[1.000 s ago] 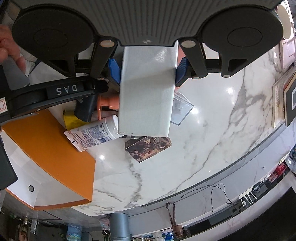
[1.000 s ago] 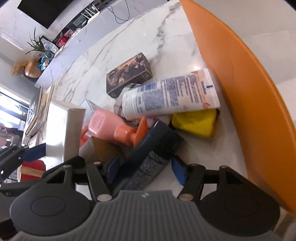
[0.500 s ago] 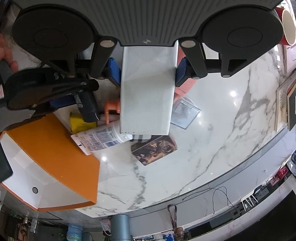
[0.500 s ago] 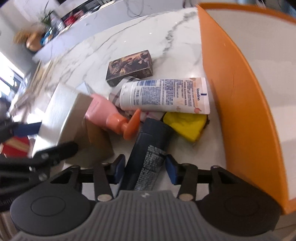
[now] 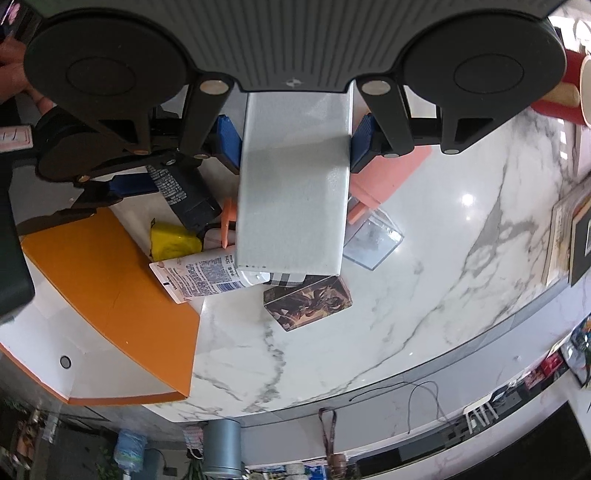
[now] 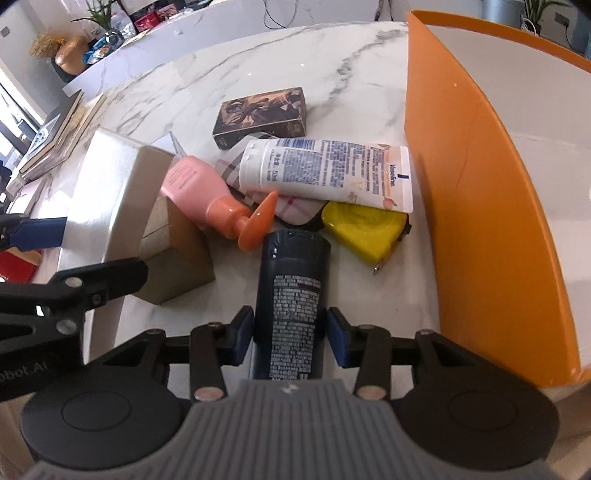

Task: Organize rigid objects
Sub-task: 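Lift the white box with the left gripper while the right gripper grasps the black spray can, then lower the white box upright into the orange box and open the left gripper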

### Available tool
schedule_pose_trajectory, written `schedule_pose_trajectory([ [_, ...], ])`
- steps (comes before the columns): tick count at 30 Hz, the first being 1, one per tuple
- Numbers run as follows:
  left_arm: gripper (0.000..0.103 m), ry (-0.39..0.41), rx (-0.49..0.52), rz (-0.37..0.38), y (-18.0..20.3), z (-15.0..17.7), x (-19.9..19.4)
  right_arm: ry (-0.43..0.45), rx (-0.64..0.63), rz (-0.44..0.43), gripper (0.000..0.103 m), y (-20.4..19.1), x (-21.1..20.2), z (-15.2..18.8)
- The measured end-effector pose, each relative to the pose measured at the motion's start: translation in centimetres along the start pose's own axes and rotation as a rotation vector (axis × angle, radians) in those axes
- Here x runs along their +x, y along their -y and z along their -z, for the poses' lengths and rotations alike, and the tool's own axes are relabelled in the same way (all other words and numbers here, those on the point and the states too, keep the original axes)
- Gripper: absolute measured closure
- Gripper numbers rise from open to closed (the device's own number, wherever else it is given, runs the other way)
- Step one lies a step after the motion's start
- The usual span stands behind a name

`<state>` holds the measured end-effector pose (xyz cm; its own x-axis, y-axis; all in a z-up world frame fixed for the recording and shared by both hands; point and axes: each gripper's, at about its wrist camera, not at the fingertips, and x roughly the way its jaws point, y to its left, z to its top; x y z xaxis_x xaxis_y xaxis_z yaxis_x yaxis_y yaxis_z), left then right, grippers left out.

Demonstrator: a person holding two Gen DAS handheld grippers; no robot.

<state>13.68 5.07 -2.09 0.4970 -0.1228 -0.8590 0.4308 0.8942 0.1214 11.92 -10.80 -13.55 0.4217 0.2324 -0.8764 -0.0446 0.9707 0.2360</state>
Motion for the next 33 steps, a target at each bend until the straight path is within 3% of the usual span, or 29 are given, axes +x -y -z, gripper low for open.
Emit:
schedule_pose_trajectory([
  [6, 0.034, 0.027, -0.043, -0.014, 0.6, 0.6, -1.2, 0.046, -0.034, -0.033, 0.061, 0.0, -1.1, 1.0],
  [14, 0.034, 0.117, -0.074, -0.034, 2.1, 1.0, -4.2, 0.202, -0.074, -0.060, 0.061, 0.4, -6.1, 1.8],
  [20, 0.034, 0.205, -0.086, -0.027, 3.1, -0.5, -7.6, 0.320, -0.075, -0.100, 0.062, 1.4, -10.8, 1.6],
  [26, 0.034, 0.297, -0.166, 0.088, 4.0, -4.4, -10.1, 0.447, -0.078, -0.110, 0.062, 3.5, -16.4, -0.4],
  [33, 0.034, 0.312, -0.201, 0.249, 7.7, -10.6, -9.1, 0.500, -0.052, -0.011, 0.061, 9.2, -20.8, -3.2],
])
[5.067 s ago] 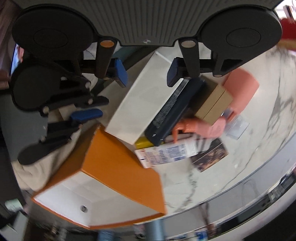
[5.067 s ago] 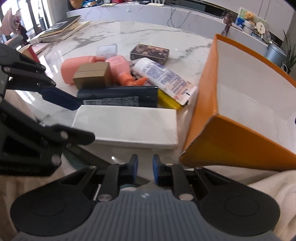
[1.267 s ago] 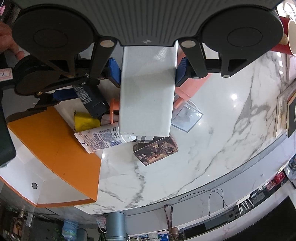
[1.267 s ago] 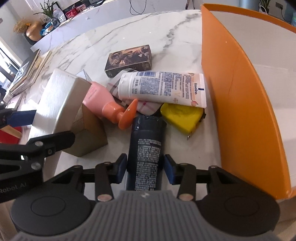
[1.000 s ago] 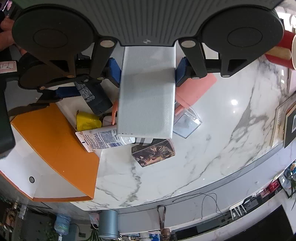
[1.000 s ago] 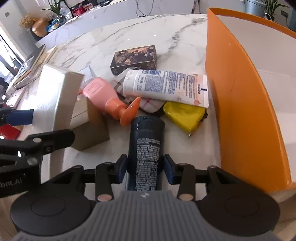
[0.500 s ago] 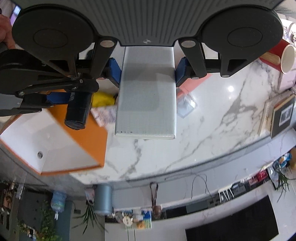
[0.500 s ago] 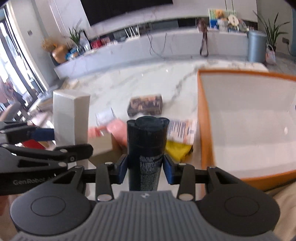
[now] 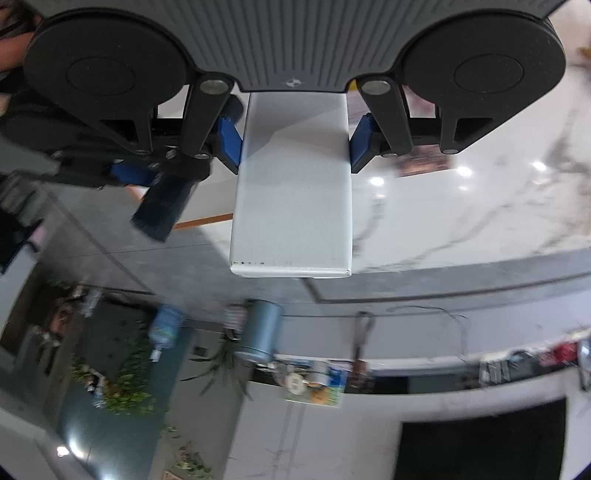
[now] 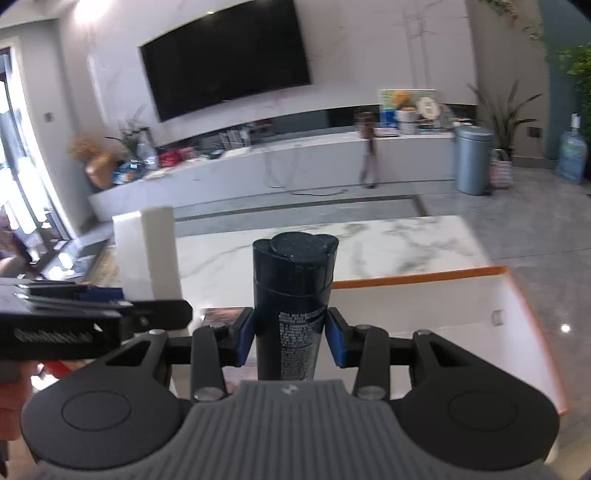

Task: Organize rigid objects
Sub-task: 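Lower the white box upright into the orange box and open the left gripper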

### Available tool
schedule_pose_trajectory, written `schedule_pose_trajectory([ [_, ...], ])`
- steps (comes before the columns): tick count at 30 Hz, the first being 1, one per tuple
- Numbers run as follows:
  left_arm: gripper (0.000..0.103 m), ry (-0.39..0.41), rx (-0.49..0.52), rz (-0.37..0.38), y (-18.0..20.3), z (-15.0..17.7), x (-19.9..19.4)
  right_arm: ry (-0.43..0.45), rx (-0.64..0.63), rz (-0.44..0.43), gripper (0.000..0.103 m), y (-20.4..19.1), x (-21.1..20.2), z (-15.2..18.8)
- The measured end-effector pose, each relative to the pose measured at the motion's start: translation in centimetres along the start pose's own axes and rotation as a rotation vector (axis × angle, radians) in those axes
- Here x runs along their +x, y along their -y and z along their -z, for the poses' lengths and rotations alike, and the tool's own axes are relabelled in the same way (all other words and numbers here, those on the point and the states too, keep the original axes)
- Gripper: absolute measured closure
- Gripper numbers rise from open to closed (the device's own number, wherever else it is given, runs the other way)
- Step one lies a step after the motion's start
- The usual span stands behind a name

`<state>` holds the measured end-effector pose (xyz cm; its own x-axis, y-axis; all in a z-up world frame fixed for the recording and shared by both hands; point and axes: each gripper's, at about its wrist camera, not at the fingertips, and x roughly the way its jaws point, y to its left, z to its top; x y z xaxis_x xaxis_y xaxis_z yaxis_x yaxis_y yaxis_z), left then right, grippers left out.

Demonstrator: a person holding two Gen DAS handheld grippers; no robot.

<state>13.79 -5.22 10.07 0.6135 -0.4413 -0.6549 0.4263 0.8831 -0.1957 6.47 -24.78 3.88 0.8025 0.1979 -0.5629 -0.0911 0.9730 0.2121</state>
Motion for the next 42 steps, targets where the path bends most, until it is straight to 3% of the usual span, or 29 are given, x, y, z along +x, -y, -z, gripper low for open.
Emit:
schedule_pose_trajectory([
  [5, 0.034, -0.088, -0.033, 0.086, 2.8, -1.8, 5.8, -0.075, -0.002, 0.066, 0.061, 4.8, 1.4, -0.8],
  [10, 0.034, -0.190, -0.025, 0.060, 3.6, -1.4, 11.2, -0.181, 0.010, 0.092, 0.061, 8.0, 4.1, 0.6],
  [15, 0.034, -0.260, -0.004, 0.007, 3.2, -0.5, 14.4, -0.283, 0.029, 0.057, 0.061, 9.5, 6.9, 2.4],
  [25, 0.034, -0.326, 0.011, -0.029, 3.8, 0.0, 17.3, -0.405, 0.138, -0.009, 0.061, 11.2, 12.6, 2.9],
  [35, 0.034, -0.387, -0.008, -0.091, 3.1, 0.2, 19.5, -0.447, 0.183, 0.002, 0.062, 11.3, 15.1, 2.4],
  [42, 0.033, -0.382, 0.047, -0.122, 3.7, 0.2, 19.9, -0.479, 0.183, 0.022, 0.062, 10.7, 16.6, 3.1],
])
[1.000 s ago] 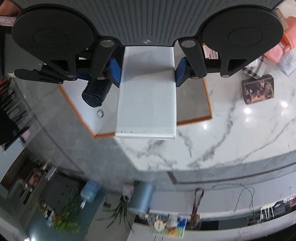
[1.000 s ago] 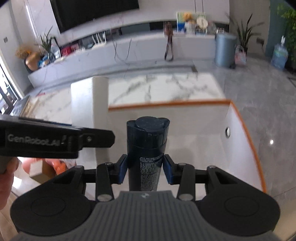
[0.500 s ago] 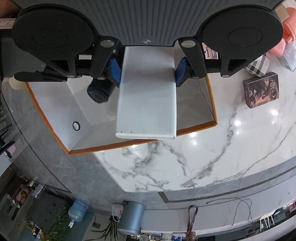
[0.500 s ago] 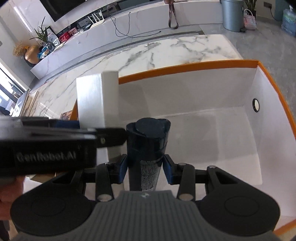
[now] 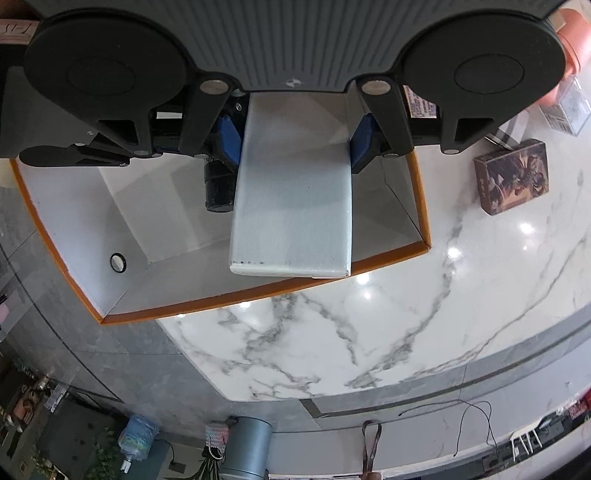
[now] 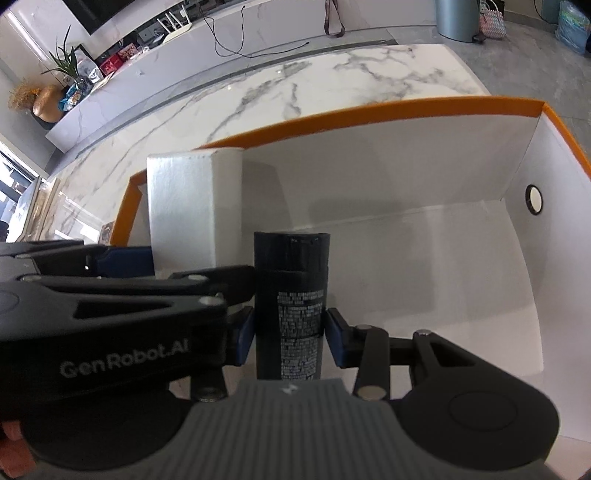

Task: Organize rigid objects
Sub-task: 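Lower the white box upright into the orange box and open the left gripper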

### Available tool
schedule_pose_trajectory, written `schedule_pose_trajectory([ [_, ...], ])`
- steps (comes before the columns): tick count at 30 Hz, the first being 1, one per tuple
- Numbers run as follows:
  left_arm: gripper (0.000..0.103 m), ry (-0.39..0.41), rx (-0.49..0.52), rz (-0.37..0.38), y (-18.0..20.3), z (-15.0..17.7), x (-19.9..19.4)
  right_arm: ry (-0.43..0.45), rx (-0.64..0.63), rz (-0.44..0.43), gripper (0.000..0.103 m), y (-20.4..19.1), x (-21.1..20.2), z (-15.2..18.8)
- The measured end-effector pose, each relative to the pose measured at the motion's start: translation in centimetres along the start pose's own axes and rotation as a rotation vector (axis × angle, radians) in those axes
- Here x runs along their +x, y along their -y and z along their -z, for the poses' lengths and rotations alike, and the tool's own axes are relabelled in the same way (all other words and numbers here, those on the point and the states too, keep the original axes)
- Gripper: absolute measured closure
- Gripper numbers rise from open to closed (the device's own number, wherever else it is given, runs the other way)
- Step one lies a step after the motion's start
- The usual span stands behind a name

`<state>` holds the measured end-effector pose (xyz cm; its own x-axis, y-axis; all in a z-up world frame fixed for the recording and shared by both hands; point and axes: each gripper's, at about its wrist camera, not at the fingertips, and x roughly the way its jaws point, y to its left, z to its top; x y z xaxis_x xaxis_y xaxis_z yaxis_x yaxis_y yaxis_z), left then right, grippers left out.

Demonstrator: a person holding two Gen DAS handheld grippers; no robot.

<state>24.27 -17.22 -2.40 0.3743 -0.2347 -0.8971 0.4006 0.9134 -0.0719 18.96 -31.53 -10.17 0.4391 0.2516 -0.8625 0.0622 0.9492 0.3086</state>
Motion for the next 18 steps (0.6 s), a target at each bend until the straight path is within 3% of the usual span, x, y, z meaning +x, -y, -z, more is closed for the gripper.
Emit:
schedule_pose_trajectory([
  [7, 0.028, 0.037, 0.008, 0.000, 0.0, 0.2, -0.3, -0.025, 0.010, 0.045, 0.062, 0.0, 0.8, 0.1],
  [11, 0.025, 0.113, 0.025, 0.013, -0.2, 0.7, -1.9, -0.046, 0.018, 0.070, 0.062, 0.2, 1.1, 0.1],
  [18, 0.024, 0.200, -0.030, 0.048, -1.8, 1.1, -5.1, -0.075, 0.015, 0.106, 0.061, 0.1, 1.5, 0.0],
])
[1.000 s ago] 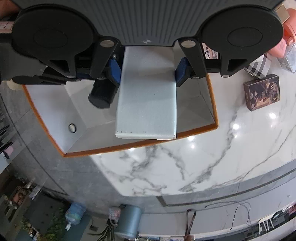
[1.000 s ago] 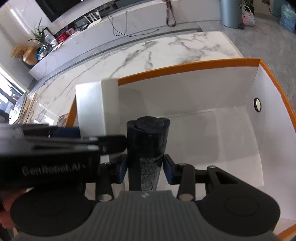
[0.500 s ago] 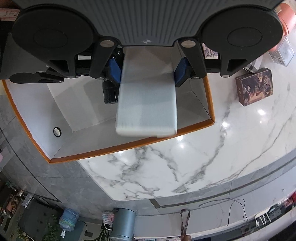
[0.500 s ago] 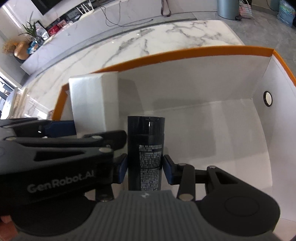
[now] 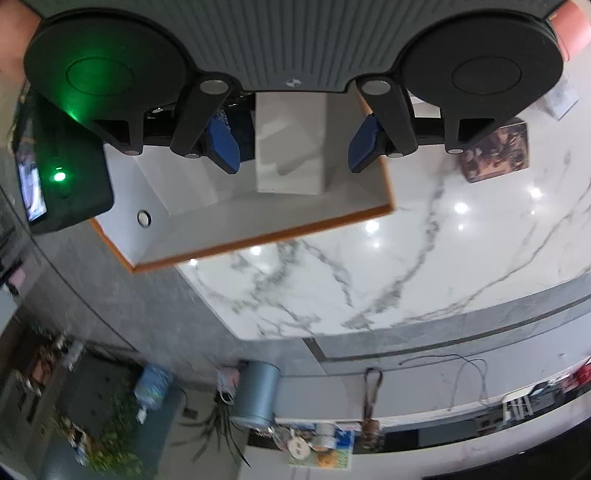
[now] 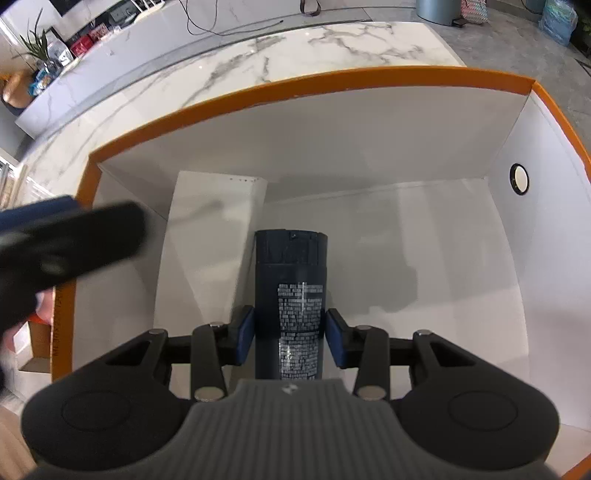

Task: Organize rigid objects
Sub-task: 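Lower the white box upright into the orange box and open the left gripper, then lower the black spray can into the orange box and open the right gripper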

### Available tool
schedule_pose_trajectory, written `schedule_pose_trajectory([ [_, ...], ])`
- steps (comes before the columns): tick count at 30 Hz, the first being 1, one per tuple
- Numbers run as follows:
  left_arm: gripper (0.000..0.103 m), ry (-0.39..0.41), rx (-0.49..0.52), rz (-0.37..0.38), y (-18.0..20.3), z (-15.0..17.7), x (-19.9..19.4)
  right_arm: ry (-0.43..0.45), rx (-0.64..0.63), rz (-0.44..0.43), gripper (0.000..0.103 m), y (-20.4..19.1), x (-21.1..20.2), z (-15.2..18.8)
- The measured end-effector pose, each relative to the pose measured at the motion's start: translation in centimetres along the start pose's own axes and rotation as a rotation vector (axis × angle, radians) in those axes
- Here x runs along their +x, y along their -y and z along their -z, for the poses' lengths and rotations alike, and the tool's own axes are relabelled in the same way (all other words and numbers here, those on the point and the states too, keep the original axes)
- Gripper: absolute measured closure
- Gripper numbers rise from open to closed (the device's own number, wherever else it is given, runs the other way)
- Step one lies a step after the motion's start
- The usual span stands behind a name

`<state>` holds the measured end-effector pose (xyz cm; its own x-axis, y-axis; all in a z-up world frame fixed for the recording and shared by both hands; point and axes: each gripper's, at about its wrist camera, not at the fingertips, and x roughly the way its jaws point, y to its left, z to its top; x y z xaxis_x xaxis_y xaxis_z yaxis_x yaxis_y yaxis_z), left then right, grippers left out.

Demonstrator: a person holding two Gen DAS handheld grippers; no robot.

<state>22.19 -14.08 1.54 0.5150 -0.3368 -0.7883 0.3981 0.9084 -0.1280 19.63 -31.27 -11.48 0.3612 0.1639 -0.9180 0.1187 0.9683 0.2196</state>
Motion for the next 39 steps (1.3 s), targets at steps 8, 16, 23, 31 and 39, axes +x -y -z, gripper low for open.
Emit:
schedule_pose_trajectory([
  [8, 0.025, 0.046, -0.122, -0.058, -3.7, 0.9, -1.9, -0.018, -0.074, 0.100, 0.062, -1.9, 0.9, -0.8],
  [16, 0.027, 0.003, -0.186, -0.052, -6.2, 2.6, -1.3, -0.073, -0.076, 0.137, 0.057, -1.9, 1.5, -1.7],
  [23, 0.040, -0.030, -0.225, 0.031, -7.1, 4.0, -1.2, -0.149, -0.003, 0.098, 0.059, -0.8, 2.3, -1.3],
  [31, 0.050, -0.043, -0.214, 0.081, -6.5, 4.4, -0.8, -0.143, -0.063, 0.087, 0.061, -1.7, 2.8, -1.2],
  [39, 0.052, -0.050, -0.212, 0.105, -6.2, 4.5, -0.5, -0.131, -0.239, 0.061, 0.061, -3.6, 2.2, -0.1],
])
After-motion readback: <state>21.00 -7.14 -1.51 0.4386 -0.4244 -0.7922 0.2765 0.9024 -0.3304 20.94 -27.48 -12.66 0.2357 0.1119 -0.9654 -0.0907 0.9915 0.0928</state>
